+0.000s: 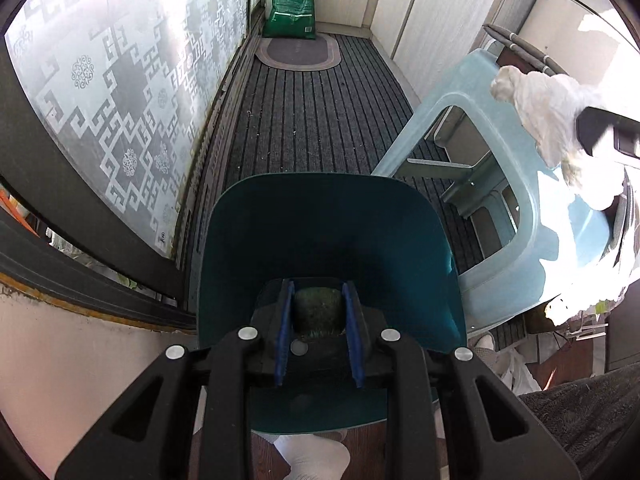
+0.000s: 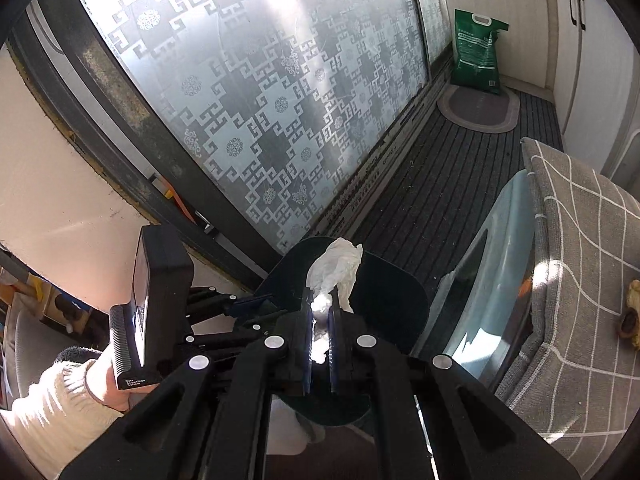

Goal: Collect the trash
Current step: 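Carry both items over the teal bin and open both tools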

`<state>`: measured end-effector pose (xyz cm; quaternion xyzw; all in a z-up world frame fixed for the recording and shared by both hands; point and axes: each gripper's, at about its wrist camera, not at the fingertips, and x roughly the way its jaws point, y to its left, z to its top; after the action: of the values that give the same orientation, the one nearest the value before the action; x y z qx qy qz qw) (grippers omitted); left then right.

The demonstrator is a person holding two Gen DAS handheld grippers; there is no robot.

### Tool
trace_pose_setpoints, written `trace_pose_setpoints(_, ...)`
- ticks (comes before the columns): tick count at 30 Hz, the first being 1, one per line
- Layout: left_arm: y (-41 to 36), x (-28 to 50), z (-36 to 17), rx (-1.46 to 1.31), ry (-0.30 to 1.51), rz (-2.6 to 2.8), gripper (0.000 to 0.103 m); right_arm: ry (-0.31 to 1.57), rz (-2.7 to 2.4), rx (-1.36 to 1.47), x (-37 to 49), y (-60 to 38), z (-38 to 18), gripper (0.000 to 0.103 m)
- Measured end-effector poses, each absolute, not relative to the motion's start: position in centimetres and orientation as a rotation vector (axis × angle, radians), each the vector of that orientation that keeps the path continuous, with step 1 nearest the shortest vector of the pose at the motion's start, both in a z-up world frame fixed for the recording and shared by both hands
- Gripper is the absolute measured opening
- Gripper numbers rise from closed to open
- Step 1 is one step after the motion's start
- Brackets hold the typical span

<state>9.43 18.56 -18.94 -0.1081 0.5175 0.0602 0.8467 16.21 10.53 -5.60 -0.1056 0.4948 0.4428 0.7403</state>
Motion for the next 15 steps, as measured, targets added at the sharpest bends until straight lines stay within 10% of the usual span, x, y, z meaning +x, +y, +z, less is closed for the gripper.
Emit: trace_pose_setpoints(15,19.6,8.2,-17.6,-0.233,1.036,0.127,0.029,1.202,0.970,-0.317,15.3,13.1,-10.4,0.006)
